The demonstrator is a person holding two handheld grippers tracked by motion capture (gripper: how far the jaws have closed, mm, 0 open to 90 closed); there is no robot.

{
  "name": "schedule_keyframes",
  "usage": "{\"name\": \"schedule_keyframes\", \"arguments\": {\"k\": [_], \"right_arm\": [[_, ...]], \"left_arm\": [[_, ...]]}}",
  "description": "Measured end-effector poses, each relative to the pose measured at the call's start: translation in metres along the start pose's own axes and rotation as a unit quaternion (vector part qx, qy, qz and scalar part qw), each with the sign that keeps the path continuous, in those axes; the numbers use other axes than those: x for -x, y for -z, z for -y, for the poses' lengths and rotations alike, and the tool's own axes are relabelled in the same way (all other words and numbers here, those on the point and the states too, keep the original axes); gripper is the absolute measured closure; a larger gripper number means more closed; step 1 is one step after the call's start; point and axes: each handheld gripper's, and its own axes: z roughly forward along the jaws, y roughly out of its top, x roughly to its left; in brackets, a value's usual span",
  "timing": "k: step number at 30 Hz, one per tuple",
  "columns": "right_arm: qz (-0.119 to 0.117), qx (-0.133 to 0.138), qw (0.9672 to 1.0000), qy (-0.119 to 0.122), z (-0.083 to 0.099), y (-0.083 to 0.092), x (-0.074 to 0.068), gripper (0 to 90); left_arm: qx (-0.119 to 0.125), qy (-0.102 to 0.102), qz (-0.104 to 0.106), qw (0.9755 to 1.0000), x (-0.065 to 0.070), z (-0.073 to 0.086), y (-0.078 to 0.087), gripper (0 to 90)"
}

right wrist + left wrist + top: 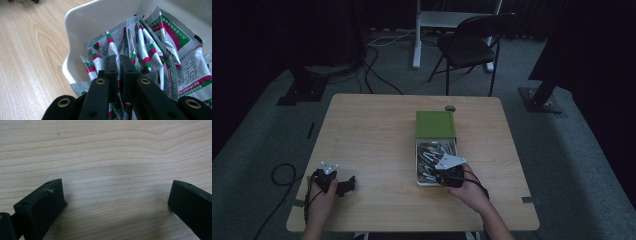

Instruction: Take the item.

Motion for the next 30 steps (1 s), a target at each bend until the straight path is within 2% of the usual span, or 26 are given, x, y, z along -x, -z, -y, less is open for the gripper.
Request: {"name": "schedule_keyframes", "arguments": {"k": [11,26,28,30], "right_arm": [[-0.016,0.018,0.9996,-0.015,-0.004,0.011,0.002,86.6],[-0.024,0.043,0.9982,-0.033,-0.011,0.023,0.007,87.1],[-0.029,0.061,0.9963,-0.054,-0.013,0.027,0.011,87.2],[-0.022,0.064,0.9962,-0.054,-0.015,0.03,0.013,87.1]], "left_arm": [[0.0,0.0,0.0,1.0,0.0,0.0,0.0,1.3],[0.0,0.0,0.0,1.0,0.0,0.0,0.0,1.3],[0.0,-0.001,0.0,1.0,0.0,0.0,0.0,1.3],[0.0,0.0,0.0,1.0,0.0,0.0,0.0,1.3]]}}
